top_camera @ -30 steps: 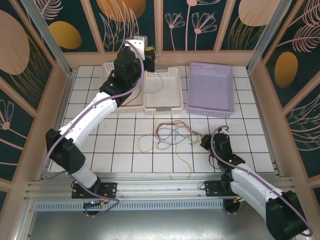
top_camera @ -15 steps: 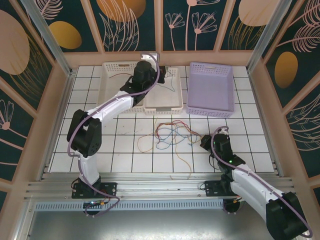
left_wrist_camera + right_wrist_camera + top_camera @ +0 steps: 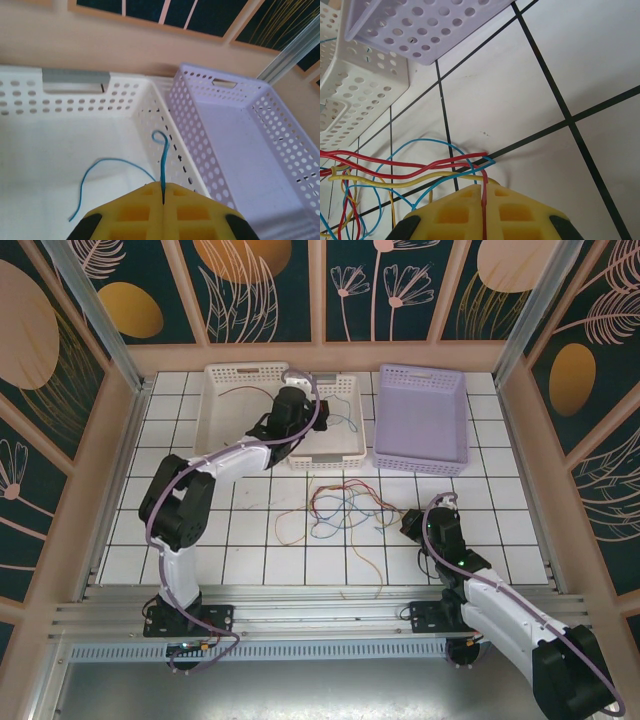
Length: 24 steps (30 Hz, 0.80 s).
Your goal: Untangle the cables
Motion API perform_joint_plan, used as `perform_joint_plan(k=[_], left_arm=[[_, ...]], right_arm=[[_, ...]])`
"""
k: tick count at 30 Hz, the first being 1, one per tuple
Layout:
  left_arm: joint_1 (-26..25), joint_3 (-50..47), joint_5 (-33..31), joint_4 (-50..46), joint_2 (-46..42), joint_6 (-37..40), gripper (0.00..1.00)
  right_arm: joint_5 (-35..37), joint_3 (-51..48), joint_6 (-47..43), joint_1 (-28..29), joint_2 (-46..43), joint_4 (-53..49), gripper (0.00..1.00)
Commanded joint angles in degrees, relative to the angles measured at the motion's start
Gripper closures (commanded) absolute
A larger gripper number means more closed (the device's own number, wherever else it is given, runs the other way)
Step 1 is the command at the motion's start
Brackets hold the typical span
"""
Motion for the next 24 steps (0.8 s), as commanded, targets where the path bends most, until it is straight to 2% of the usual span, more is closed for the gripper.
perform_joint_plan(k=[1, 5, 9, 12, 16, 20, 24], left_arm=[[0.24, -0.48, 0.96, -0.38, 1.83, -1.90, 0.96], [0.25, 1.20, 0.96, -3.41, 2.71, -1.81, 0.87], [0.23, 2.48, -0.23, -6.15, 3.03, -1.26, 0.71], [0.24, 2.69, -2.17, -7.60, 2.81, -0.76, 0.68], [0.23, 2.95, -3.02, -9.11, 2.00, -0.07, 0.48], [0.23, 3.40, -2.61, -10.78, -0.99, 0.31, 0.35], [0.15, 3.06, 1.10, -13.94, -4.90, -0.43, 0.24]], right_arm=[[-0.70, -0.78, -1.43, -0.01, -0.12, 1.36, 1.00], [-0.62, -0.77, -1.34, 0.06, 0.01, 1.38, 1.00], [-0.57, -0.77, -1.27, 0.04, 0.05, 1.35, 1.00], [-0.65, -0.77, -1.33, -0.02, 0.05, 1.35, 1.00], [-0.65, -0.72, -1.32, 0.03, 0.05, 1.26, 1.00], [-0.70, -0.75, -1.32, 0.01, 0.05, 1.17, 1.00], [-0.65, -0.69, -1.29, 0.00, 0.14, 1.19, 1.00]])
